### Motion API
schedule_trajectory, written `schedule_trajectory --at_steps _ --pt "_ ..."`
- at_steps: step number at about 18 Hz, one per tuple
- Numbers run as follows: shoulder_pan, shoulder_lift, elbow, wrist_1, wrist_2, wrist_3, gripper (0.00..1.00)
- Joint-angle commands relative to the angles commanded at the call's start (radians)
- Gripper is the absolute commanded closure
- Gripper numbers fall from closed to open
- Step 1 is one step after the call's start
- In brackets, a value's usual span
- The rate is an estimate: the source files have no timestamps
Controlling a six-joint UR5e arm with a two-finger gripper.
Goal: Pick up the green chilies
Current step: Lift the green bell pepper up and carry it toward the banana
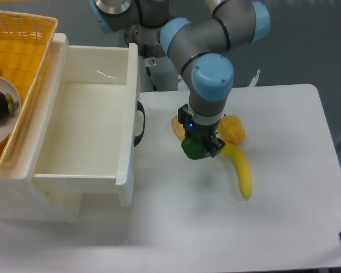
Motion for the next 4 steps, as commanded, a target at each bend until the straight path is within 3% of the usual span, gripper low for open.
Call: schedule_trajectory --at_steps 4 --pt "0.017 0.015 -0.014 -0.002 -0.011 0.000 0.56"
